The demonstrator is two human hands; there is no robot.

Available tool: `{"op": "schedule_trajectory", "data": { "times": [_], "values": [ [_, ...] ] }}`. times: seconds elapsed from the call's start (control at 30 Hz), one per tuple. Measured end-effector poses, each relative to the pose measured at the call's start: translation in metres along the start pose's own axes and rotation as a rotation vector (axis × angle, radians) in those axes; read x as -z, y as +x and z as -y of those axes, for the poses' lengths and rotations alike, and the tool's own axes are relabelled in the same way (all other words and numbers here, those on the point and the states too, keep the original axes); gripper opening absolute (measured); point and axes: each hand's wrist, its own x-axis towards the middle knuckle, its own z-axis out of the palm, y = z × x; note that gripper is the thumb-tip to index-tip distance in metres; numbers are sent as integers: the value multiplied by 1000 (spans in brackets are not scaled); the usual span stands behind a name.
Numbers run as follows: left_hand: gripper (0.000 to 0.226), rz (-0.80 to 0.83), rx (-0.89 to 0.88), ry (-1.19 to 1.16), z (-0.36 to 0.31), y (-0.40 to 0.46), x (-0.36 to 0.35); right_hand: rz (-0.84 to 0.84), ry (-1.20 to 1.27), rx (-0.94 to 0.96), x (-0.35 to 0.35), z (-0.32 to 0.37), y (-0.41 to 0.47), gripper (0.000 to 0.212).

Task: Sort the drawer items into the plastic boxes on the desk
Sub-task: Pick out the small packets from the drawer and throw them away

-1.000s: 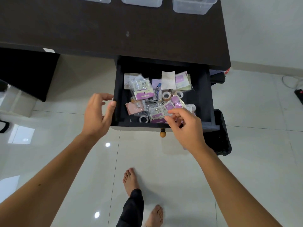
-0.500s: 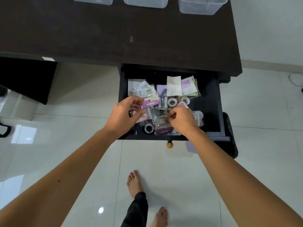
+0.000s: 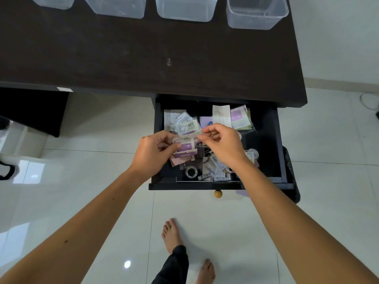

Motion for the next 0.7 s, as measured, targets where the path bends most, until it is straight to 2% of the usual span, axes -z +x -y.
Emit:
{"op": "schedule_trajectory", "data": {
  "times": [0.07,0.17,0.3,0.37,0.5,0.7],
  "values": [
    [14,-10,10,-16,1,-1,6,-50,-80,14,-15,-3,10,43],
    [8,-27,45,-67,4,0,13,-2,-180,25,-34,-8,21,64],
    [12,-17,62,-79,7,-2,15,-36,-254,0,-52,-14,27,70],
    [12,-22,61,-74,7,-2,13,-73,-268,-9,-53,-16,29,61],
    [6,-43,55,-49,5,-2,12,-120,-239,18,-43,-17,24,26],
    [10,-124,51,11,-4,7,1,-183,-81,15,-1,-13,8,11]
  ]
}}
